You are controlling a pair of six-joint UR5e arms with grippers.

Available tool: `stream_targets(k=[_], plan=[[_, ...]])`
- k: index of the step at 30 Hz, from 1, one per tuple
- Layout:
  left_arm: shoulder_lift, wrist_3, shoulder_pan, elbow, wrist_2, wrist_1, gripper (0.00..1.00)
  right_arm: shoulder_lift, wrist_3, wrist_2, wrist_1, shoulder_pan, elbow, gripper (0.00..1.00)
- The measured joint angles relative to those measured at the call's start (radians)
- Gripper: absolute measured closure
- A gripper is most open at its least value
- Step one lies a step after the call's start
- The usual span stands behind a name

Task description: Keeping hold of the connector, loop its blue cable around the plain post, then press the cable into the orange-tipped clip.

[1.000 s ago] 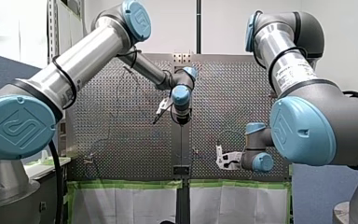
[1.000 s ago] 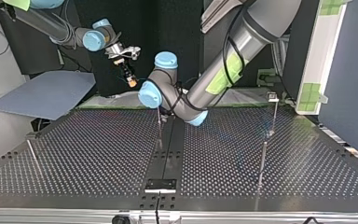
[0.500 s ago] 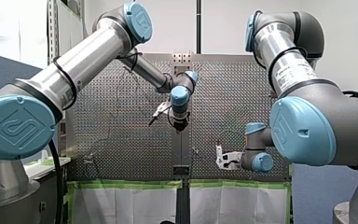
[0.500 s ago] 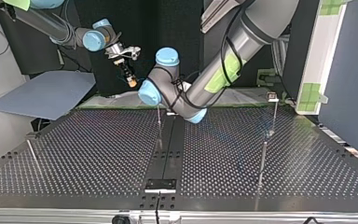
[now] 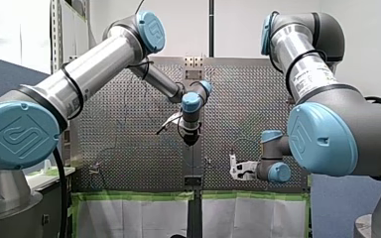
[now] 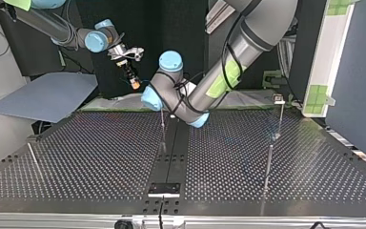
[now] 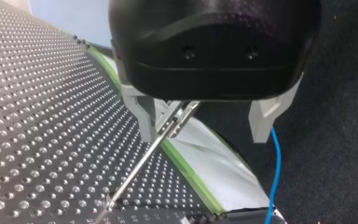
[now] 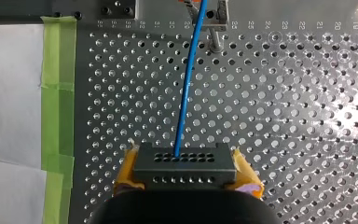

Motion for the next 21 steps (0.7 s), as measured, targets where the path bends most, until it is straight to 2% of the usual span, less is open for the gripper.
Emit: stream_targets(k=[15, 21], plan=[[-0.011, -0.021, 0.041, 0.103, 0.009, -0.152, 0.01, 0.0, -0.001, 0.0, 0.0, 0.003, 0.0, 1.0], [-0.046, -0.035, 0.036, 0.132, 0.013, -0.207, 0.01, 0.0, -0.002, 0.0, 0.001, 0.005, 0.0, 1.0]])
